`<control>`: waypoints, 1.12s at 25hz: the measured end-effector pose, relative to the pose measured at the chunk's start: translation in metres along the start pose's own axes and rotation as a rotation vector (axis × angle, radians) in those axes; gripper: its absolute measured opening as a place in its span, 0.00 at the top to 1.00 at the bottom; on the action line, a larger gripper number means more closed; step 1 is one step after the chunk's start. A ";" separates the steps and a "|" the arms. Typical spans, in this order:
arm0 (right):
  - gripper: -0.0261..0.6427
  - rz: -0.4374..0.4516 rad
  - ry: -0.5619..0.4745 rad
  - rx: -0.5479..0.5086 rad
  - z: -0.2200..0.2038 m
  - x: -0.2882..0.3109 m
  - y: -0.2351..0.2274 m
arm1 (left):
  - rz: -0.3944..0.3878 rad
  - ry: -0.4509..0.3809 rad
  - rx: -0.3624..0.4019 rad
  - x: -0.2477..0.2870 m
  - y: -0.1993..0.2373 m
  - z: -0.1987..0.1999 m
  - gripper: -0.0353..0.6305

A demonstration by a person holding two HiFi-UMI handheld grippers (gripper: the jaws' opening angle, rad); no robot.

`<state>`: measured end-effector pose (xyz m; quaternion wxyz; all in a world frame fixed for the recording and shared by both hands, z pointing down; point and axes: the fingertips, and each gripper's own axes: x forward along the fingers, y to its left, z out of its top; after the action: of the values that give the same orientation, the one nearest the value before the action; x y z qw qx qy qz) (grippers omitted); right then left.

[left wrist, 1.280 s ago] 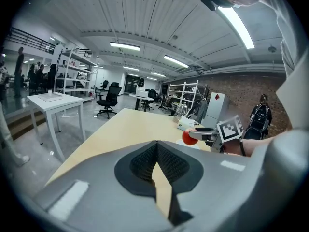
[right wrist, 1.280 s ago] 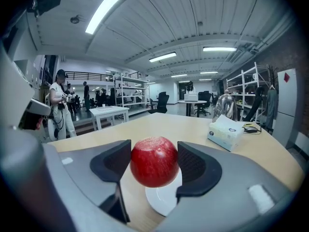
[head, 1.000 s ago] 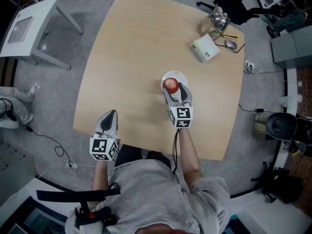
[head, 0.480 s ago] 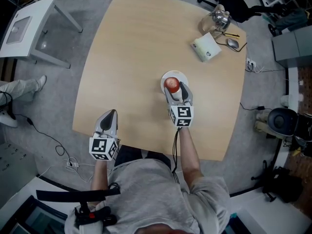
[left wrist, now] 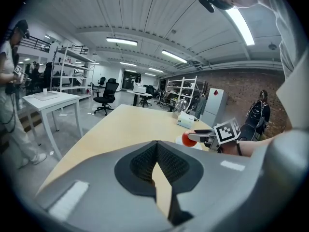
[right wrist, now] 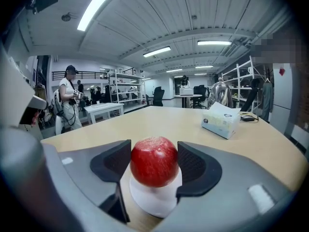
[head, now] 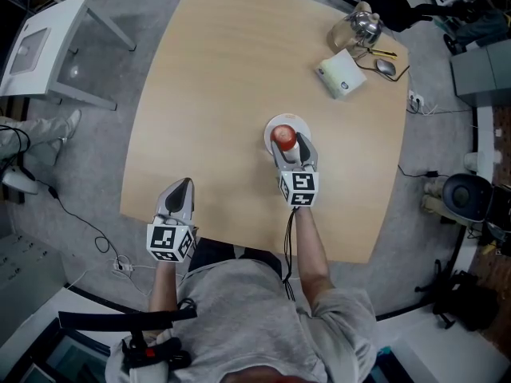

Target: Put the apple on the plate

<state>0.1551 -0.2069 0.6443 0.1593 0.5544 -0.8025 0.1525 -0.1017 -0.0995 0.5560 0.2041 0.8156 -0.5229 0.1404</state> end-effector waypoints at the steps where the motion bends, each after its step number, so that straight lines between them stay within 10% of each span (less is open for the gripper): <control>1: 0.50 0.000 0.002 0.001 -0.001 0.000 0.000 | 0.000 0.002 0.001 0.000 0.000 0.000 0.92; 28: 0.48 -0.018 0.019 0.054 -0.013 0.009 -0.006 | -0.016 0.028 0.003 0.008 0.002 -0.006 0.92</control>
<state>0.1588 -0.2105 0.6603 0.1533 0.5643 -0.7915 0.1777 -0.1001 -0.1030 0.5653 0.2113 0.8179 -0.5133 0.1511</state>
